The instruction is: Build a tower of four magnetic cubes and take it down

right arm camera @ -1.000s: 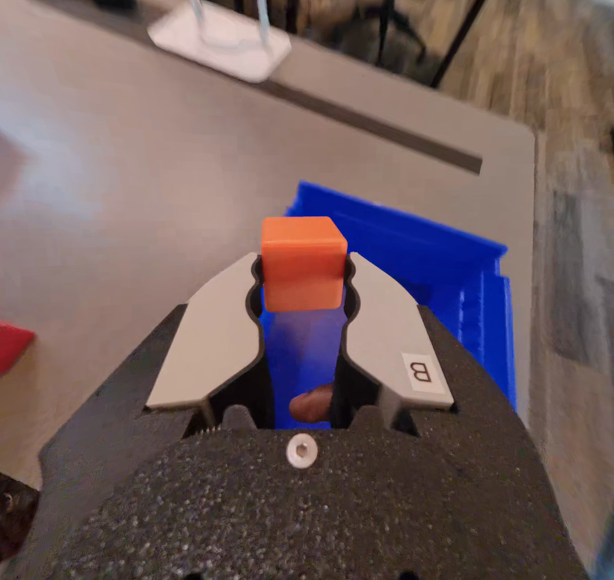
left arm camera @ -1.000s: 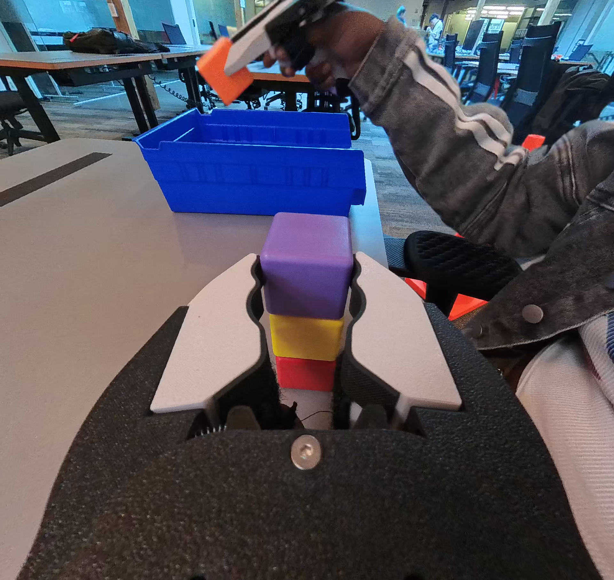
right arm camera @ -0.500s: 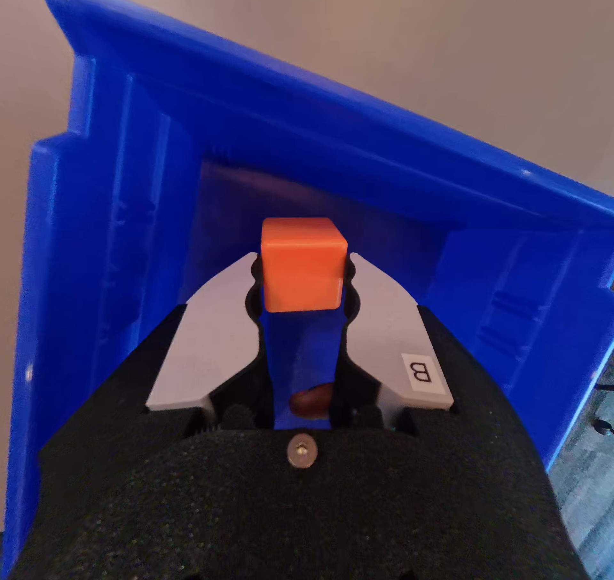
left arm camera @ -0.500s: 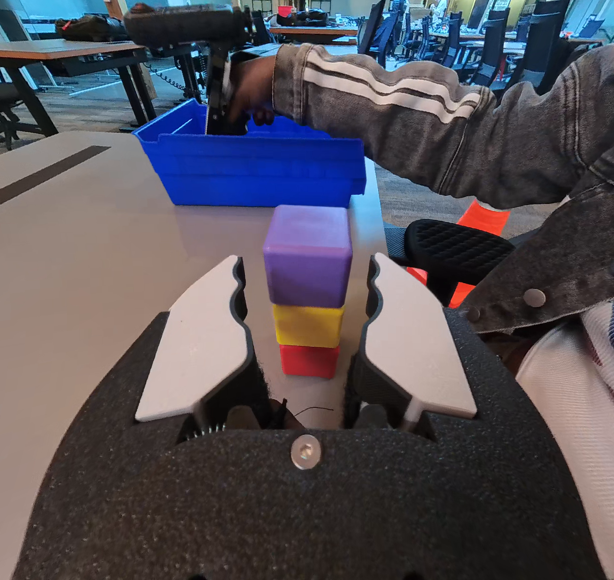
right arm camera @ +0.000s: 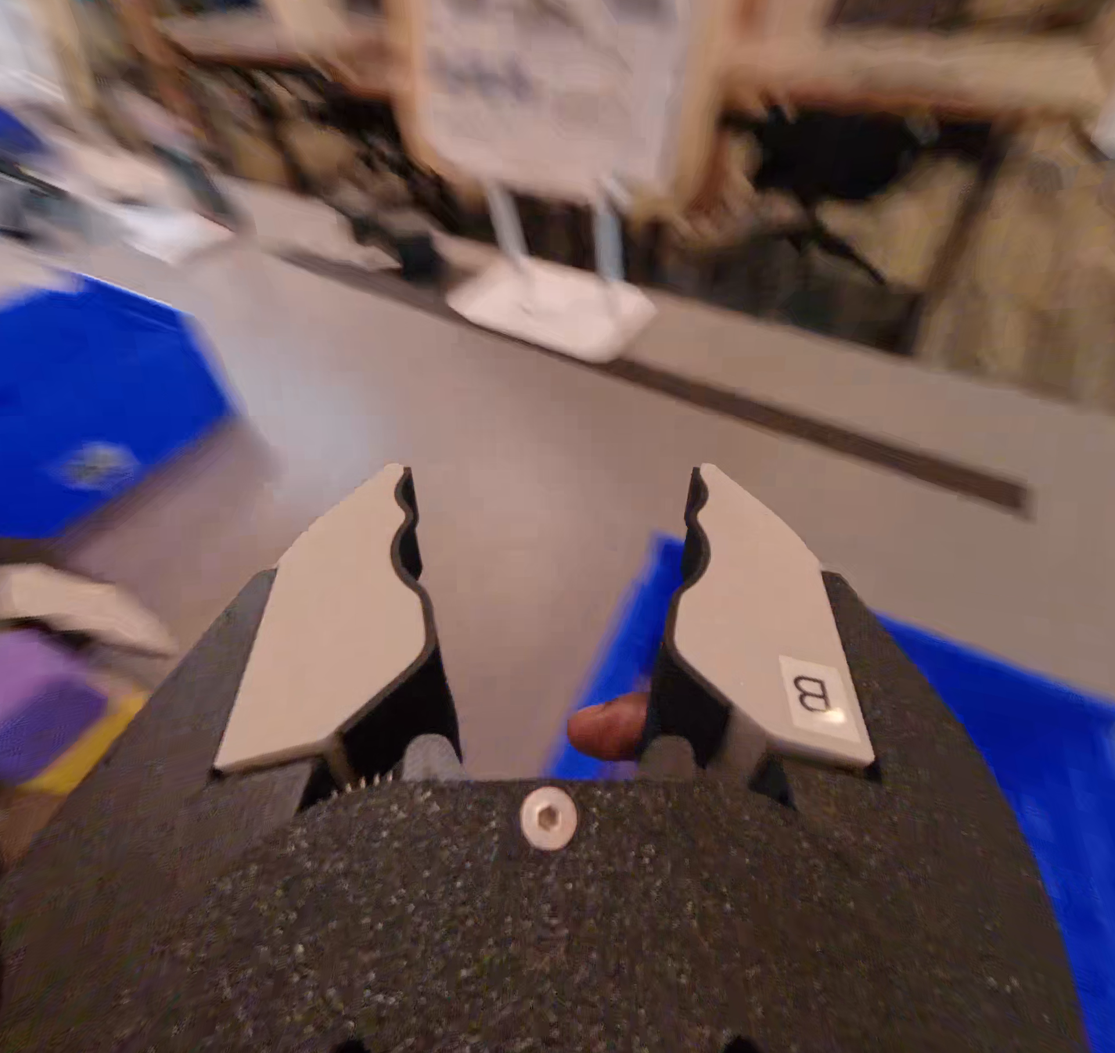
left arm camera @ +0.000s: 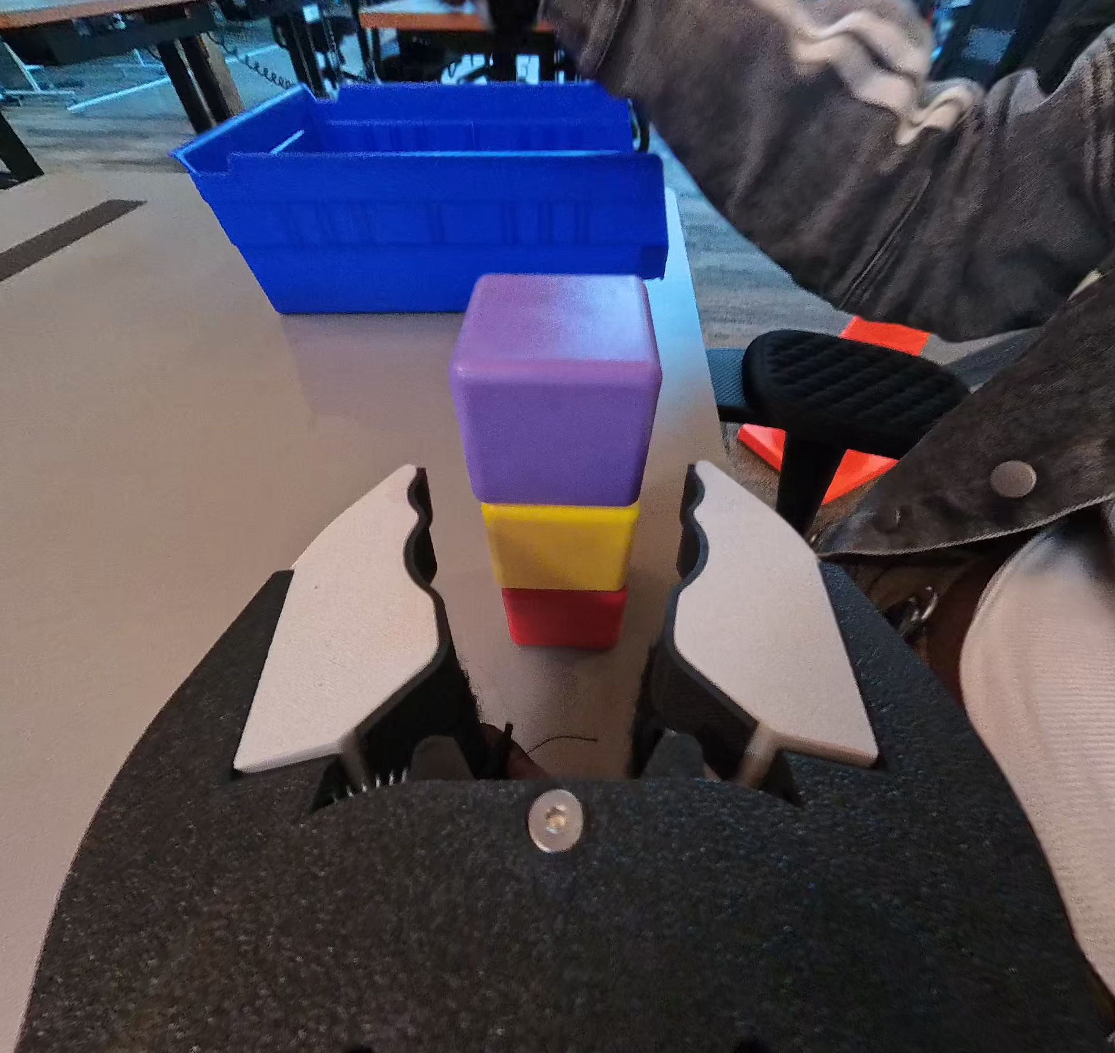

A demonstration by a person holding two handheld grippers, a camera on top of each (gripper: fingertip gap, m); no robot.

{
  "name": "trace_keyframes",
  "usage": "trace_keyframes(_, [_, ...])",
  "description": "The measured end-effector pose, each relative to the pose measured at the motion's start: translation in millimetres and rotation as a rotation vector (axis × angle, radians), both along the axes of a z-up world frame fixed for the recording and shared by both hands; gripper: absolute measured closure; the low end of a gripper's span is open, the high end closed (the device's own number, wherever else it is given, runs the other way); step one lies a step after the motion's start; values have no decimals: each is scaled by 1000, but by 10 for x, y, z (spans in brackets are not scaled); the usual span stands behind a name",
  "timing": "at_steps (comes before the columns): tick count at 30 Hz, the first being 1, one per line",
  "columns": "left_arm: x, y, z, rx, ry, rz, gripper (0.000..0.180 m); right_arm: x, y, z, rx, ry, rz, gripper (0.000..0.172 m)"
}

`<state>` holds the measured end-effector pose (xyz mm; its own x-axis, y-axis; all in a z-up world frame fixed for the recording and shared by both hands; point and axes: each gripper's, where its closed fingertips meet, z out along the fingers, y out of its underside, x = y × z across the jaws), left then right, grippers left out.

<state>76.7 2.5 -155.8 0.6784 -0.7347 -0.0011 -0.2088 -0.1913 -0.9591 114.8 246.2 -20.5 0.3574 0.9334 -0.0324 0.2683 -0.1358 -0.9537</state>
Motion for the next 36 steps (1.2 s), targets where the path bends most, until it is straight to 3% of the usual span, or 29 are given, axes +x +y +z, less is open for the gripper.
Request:
trace_keyframes(2, [14, 13, -71, -5, 30, 0, 100, -117, -704, 399, 53, 183, 250, 91])
trace_keyframes(4, [20, 28, -120, -9, 43, 3, 101, -179, -1373, 494, 108, 228, 490, 93])
trace_keyframes(7, [18, 33, -133, -7, 50, 6, 106, -251, -2080, 199, 186, 116, 775, 92])
trace_keyframes(9, [7, 33, -117, 16, 52, 11, 124, -314, -2310, -102, 207, 4, 883, 91])
trace_keyframes(10, [14, 22, -112, 23, 52, 2, 131, -348, -2377, -252, 210, -52, 920, 90])
trace_keyframes(14, [8, 20, -114, 18, 49, 3, 131, -484, -2508, -727, 210, -231, 994, 95])
trace_keyframes(17, [16, 11, -115, 18, 50, -5, 131, -544, -2526, -914, 231, -304, 1007, 111])
trace_keyframes(19, [16, 12, -114, 17, 49, -4, 131, -549, -2555, -932, 255, -295, 1031, 125])
trace_keyframes(34, [49, 25, -104, 9, 52, 5, 131, -474, -2523, -893, 291, -262, 997, 127])
trace_keyframes(36, [33, 22, -122, -4, 59, 8, 131, -459, -2496, -758, 276, -187, 978, 126])
